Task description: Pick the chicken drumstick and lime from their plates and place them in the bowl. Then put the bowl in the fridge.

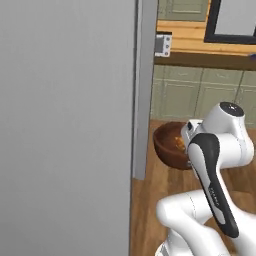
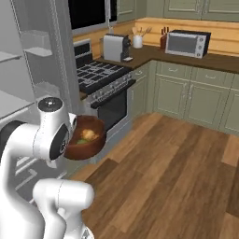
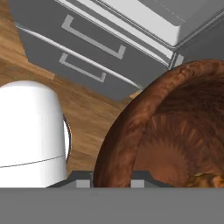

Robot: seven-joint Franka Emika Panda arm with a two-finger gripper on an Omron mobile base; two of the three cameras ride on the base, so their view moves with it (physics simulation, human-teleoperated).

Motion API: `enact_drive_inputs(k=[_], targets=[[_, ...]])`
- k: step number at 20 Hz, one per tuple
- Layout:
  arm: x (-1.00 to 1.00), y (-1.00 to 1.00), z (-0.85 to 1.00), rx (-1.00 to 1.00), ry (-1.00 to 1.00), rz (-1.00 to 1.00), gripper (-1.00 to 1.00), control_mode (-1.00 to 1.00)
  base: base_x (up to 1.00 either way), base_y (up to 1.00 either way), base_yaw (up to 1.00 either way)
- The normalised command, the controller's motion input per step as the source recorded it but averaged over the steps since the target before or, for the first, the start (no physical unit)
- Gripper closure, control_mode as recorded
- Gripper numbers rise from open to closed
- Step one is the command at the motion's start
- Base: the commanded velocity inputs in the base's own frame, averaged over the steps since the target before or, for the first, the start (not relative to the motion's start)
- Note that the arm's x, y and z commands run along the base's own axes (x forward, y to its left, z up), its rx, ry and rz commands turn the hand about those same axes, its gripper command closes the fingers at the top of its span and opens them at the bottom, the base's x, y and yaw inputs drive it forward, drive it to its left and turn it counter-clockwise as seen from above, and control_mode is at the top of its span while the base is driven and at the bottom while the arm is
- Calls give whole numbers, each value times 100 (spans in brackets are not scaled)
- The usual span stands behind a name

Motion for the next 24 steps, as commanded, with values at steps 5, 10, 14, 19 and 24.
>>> enact_drive_inputs(k=[5, 10, 14, 19, 24], targets=[[0, 0, 0, 0, 0, 0, 100, 100, 38, -36, -26], [0, 0, 0, 0, 0, 0, 100, 100, 58, -26, 19], [0, 0, 0, 0, 0, 0, 100, 100, 16, -63, 49], [0, 0, 0, 0, 0, 0, 100, 100, -3, -51, 67], [0, 0, 0, 0, 0, 0, 100, 100, -5, -24, 86]])
